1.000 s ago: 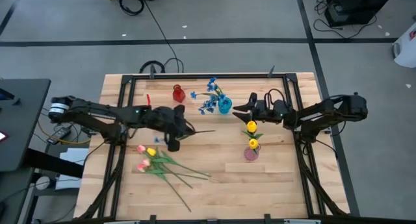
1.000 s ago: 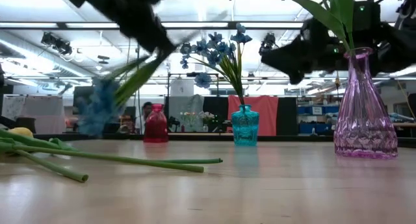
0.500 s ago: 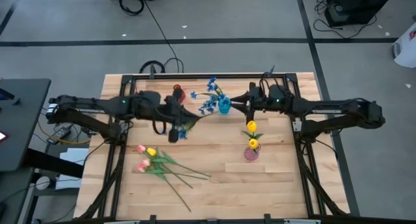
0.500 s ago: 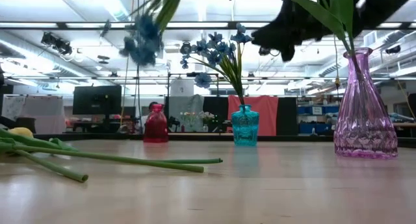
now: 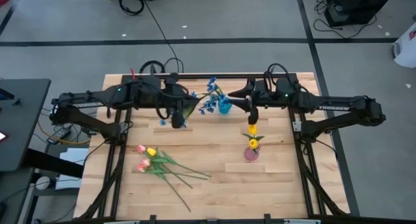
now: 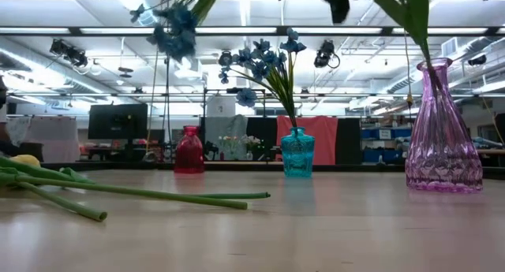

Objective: Sort flowers into vase by color
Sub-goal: Put the blue flower into the blue flower vase

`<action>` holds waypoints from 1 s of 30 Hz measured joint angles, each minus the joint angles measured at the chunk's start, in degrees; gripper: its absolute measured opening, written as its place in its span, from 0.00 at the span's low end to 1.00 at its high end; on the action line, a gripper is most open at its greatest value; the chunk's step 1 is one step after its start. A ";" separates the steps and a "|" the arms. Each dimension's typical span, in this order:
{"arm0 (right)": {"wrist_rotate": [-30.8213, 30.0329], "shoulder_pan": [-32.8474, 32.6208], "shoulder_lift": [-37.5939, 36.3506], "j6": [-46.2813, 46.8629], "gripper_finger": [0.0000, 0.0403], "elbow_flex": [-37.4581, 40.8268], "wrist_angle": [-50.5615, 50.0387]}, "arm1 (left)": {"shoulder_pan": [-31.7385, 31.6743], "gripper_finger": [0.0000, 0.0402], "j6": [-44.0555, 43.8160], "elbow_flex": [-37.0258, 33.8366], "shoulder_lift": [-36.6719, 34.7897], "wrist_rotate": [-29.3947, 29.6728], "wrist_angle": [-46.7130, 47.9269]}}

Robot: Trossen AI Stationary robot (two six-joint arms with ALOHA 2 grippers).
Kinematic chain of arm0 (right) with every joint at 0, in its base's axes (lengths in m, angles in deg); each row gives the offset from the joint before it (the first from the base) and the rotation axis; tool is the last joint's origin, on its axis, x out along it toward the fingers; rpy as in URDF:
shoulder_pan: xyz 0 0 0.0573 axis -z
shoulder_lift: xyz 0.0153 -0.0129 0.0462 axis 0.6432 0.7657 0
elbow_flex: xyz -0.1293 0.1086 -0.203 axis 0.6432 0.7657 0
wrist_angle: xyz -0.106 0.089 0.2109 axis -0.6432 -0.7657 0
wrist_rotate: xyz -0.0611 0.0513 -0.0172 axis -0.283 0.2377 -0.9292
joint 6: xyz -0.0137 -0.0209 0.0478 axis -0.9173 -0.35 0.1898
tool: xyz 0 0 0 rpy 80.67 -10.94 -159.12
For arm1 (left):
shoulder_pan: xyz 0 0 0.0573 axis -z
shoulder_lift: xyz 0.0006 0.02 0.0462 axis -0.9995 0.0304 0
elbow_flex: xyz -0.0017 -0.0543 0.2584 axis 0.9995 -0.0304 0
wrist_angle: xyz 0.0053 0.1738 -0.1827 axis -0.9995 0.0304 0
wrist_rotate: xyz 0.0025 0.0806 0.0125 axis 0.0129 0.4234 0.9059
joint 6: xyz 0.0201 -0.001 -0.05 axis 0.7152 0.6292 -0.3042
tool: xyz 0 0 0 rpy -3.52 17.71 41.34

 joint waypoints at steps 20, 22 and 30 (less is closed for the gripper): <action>-6.20 -7.91 14.22 -9.92 0.32 -12.47 8.16 | 0.20 0.03 -4.27 -0.04 4.94 -6.72 -9.36; -6.07 -8.24 14.13 -10.43 0.31 -12.63 9.34 | 0.20 0.03 -4.25 -0.04 4.94 -6.73 -9.41; -6.88 -9.16 13.98 -10.49 0.09 -12.64 11.12 | 0.21 0.04 -3.16 -0.04 4.94 -6.75 -9.64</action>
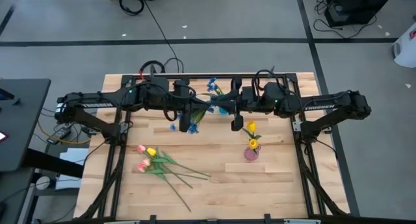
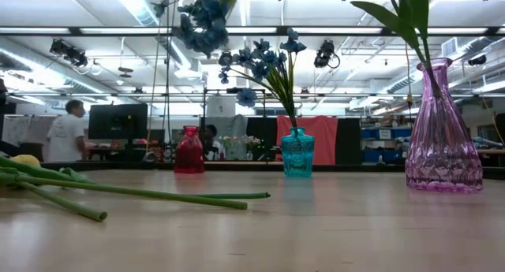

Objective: Sort flowers into vase by color
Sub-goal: Put the blue flower into the blue flower vase

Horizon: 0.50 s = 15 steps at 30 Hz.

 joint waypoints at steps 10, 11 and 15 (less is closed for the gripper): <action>-1.07 -0.45 -0.79 -5.20 0.04 0.06 -7.86 | 0.52 0.24 3.46 -0.02 -2.53 -1.55 -1.06; -2.26 -0.78 -1.07 -7.08 0.04 0.07 -8.92 | 1.08 0.26 3.86 -0.02 -3.12 -2.73 -1.04; -7.64 -2.38 -2.00 -14.33 0.04 0.07 -8.31 | 6.03 0.30 4.69 -0.50 -3.63 -5.30 -0.30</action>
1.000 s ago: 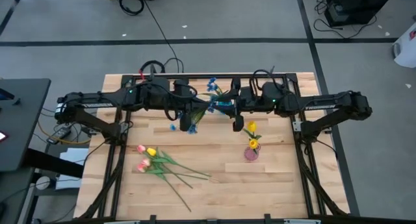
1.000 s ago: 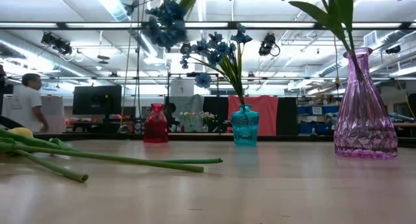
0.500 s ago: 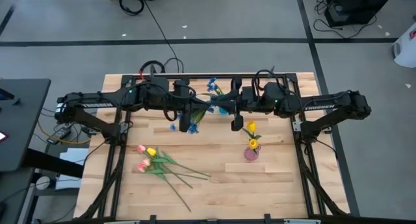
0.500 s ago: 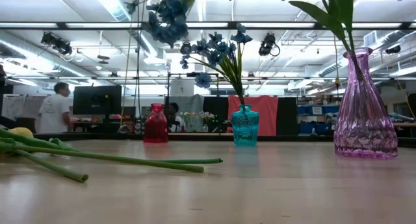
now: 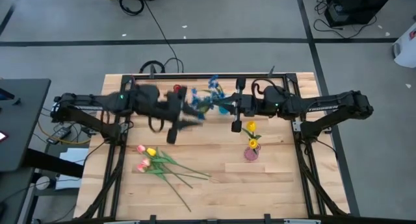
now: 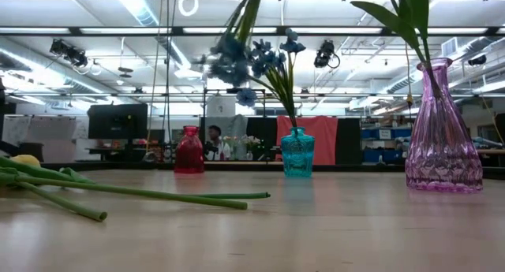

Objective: Sort flowers into vase by color
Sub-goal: Put the blue flower into the blue flower vase

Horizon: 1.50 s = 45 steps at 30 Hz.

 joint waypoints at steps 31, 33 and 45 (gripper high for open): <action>-10.39 -12.41 6.87 -41.33 0.08 0.20 23.47 | 5.03 0.46 -38.96 -26.52 13.47 13.12 -77.55; -12.46 -13.64 6.79 -43.95 0.07 0.20 22.89 | 4.65 0.48 -40.21 -26.52 13.45 13.67 -78.36; -16.94 -18.04 6.73 -51.37 0.07 0.17 18.33 | 4.51 0.55 -40.56 -26.47 13.38 15.31 -81.10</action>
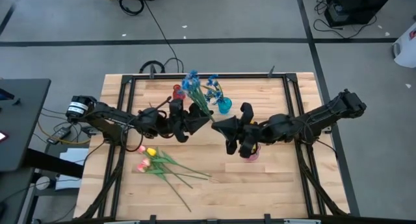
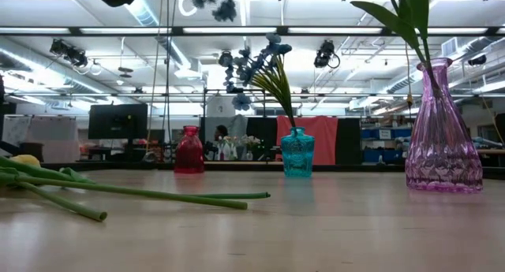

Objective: Sort flowers into vase by color
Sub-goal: Put the blue flower into the blue flower vase

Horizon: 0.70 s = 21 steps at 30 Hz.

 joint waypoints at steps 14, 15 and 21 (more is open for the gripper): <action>-5.08 0.00 0.00 7.50 0.17 -0.07 -5.59 | -0.85 0.40 3.30 0.00 0.00 0.60 1.74; -5.32 -0.01 0.00 7.99 0.19 -0.07 -5.87 | -0.86 0.36 3.32 0.00 0.00 0.61 1.61; -5.47 0.00 0.00 8.35 0.37 0.04 -9.88 | -0.98 0.11 3.22 0.00 -0.02 0.07 1.29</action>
